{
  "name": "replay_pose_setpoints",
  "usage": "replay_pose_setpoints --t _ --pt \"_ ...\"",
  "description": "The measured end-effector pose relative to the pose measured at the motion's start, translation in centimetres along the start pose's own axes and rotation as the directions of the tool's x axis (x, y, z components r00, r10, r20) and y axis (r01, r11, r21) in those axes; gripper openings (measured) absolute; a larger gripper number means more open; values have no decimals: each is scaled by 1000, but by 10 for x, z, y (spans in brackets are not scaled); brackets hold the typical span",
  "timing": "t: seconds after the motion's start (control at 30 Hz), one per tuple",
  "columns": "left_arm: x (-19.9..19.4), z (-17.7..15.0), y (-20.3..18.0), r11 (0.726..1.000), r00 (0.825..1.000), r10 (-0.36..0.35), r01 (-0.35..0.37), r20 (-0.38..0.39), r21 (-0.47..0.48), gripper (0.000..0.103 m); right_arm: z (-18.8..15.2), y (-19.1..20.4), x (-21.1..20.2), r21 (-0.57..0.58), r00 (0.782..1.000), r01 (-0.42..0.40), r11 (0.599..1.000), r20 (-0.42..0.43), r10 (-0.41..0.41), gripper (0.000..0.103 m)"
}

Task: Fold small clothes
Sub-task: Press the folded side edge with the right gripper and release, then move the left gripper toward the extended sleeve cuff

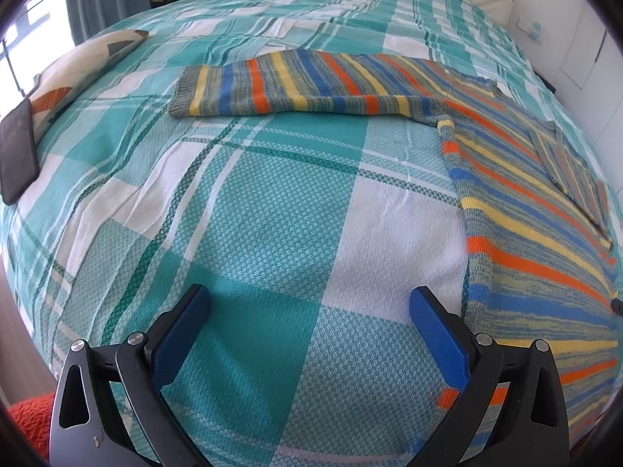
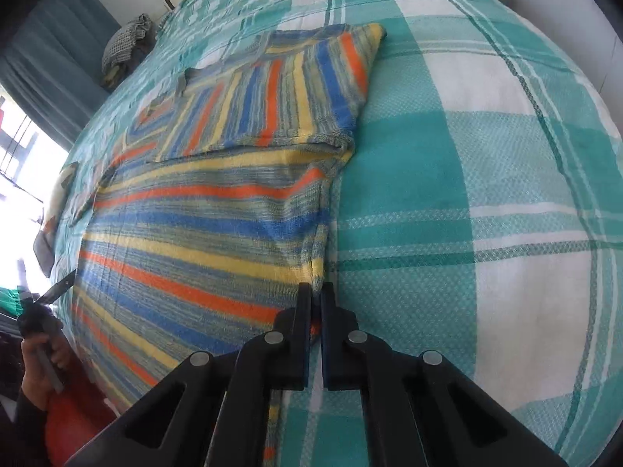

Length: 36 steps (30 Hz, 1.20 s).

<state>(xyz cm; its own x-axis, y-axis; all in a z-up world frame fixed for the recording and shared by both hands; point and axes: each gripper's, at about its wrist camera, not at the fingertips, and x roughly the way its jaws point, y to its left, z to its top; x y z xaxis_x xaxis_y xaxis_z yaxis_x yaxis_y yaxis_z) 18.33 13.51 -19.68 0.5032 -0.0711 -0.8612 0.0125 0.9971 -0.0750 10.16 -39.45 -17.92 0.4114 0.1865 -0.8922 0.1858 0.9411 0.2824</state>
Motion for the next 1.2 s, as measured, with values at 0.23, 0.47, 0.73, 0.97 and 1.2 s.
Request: replay_pose_setpoints --t 0.23,0.47,0.73,0.97,1.2 --pt "0 1 1 1000 1000 -5 5 -6 -5 102 1 -5 -5 72 999 -43 996 19 42 16" --pt "2 2 -1 1000 1000 6 -6 -5 -9 102 -22 5 -4 51 984 -129 990 -120 134 15" --pt "2 0 0 1000 1000 7 -7 -6 6 102 -36 -14 -22 48 996 41 998 -83 -37 0" --pt "4 0 -4 1000 1000 20 -20 -5 8 102 -50 25 -67 -43 994 -58 997 85 62 39" --pt "-3 -6 -2 1000 1000 14 -13 -7 21 102 -88 48 -27 -39 995 66 997 83 -63 53"
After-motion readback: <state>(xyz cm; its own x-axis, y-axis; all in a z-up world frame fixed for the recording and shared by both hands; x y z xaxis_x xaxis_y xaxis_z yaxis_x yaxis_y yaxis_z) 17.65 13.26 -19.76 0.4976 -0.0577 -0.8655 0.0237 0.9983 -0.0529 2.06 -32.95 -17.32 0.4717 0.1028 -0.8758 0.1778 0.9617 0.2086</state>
